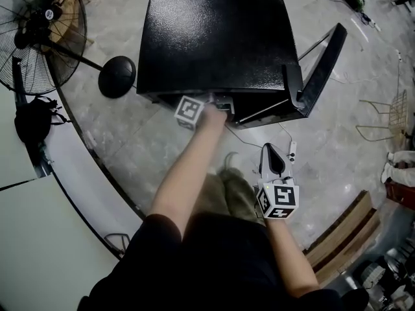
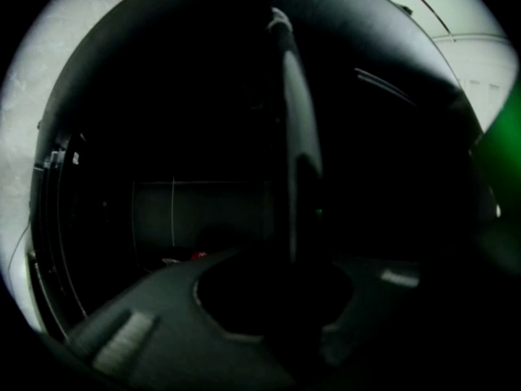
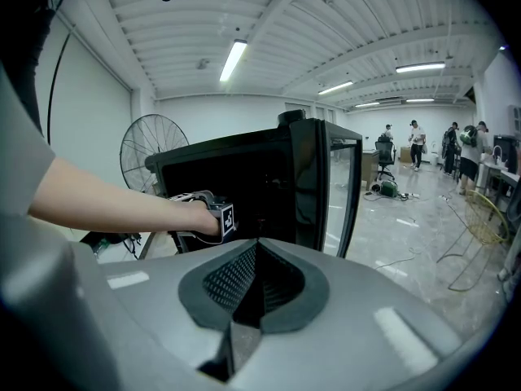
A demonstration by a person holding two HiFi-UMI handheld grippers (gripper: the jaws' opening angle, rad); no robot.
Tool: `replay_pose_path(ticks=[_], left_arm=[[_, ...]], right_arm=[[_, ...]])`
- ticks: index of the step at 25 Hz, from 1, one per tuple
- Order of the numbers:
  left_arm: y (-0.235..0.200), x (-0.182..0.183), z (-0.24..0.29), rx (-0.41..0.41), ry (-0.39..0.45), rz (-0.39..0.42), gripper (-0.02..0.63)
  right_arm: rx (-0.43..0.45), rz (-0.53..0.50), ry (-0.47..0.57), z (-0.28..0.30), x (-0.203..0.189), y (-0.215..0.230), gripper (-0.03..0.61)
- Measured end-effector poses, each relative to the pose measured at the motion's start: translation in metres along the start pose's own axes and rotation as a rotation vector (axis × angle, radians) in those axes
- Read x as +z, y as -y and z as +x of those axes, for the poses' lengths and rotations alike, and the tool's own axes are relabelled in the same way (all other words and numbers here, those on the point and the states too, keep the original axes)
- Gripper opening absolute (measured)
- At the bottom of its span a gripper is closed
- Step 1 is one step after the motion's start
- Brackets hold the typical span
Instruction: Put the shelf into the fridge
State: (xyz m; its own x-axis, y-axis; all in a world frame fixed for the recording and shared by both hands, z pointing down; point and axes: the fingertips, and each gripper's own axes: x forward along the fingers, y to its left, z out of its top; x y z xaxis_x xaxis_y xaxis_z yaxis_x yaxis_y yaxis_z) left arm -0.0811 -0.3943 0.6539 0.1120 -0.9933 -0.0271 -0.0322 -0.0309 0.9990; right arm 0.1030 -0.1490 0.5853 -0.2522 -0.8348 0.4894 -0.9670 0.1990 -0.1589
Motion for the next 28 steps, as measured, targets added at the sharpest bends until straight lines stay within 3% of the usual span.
replay_pose_path(ticks=[8,12,18,22,28], left_arm=[[-0.002,0.001,0.001,0.005,0.006,0.005,0.023],[-0.005,0.004,0.002,-0.029,0.009,0.026,0.026],[-0.003,0.005,-0.002,-0.067,0.015,0.027,0.113],[0.006,0.004,-0.01,-0.097,0.007,0.049,0.133],[0.014,-0.001,-0.031,-0.114,-0.012,-0.015,0.199]], right_arm=[[-0.002,0.011,0.001,-0.012,-0.007,0.002,0.0],[-0.011,0.012,0.004,-0.02,-0.011,0.004,0.0],[-0.02,0.01,0.003,-0.031,-0.016,0.008,0.0],[-0.028,0.017,0.005,-0.036,-0.017,0.011,0.0],[-0.017,0.007,0.01,-0.038,-0.015,0.008,0.0]])
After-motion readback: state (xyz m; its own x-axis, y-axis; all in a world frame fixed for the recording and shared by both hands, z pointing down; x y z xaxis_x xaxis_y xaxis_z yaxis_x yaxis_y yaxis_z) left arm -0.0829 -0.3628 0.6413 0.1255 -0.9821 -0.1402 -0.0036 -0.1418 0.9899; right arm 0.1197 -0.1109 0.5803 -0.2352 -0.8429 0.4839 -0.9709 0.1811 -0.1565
